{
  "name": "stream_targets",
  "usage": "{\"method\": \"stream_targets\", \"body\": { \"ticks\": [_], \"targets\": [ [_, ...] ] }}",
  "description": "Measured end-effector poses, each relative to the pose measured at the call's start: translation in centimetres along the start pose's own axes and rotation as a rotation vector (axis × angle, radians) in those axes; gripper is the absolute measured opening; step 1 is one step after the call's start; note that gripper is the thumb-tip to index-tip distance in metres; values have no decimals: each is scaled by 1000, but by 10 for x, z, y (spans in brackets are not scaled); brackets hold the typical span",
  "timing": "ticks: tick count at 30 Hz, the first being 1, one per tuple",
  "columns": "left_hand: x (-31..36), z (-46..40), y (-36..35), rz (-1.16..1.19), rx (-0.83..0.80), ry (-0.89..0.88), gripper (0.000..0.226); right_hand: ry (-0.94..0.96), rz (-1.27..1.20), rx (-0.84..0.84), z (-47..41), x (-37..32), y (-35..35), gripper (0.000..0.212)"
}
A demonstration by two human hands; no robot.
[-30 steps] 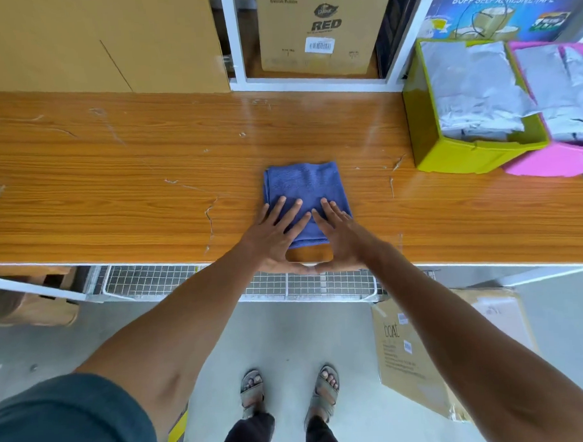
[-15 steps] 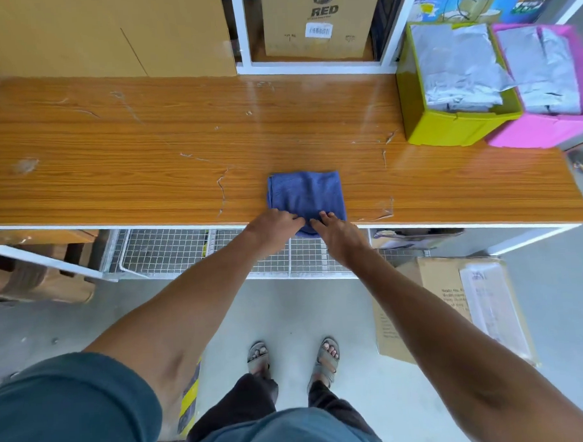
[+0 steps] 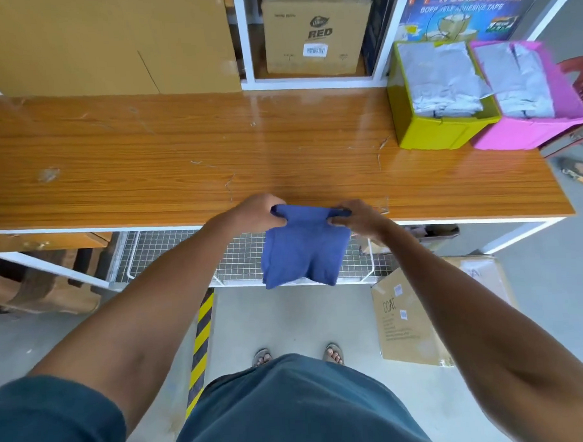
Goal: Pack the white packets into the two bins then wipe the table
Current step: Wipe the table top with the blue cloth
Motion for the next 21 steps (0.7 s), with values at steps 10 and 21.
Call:
{"method": "stream_targets", "body": {
  "ticks": [10, 21],
  "targets": [
    [-11, -3, 17, 308, 184, 47, 6, -145, -494, -305, 6, 22, -43, 35],
    [-26, -3, -21, 943, 262, 196, 40, -105, -842, -290, 1, -13, -28, 38]
  ]
}}
Point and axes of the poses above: each hand's wrist, its own z-axis away from the middle knuckle, its own y-axis out of the back of the hand, x = y × z, the point moved 8 cm from there along -z, towards the middle knuckle, and after that the axes turned 12 degrees about -y, right-handed, at the moved point
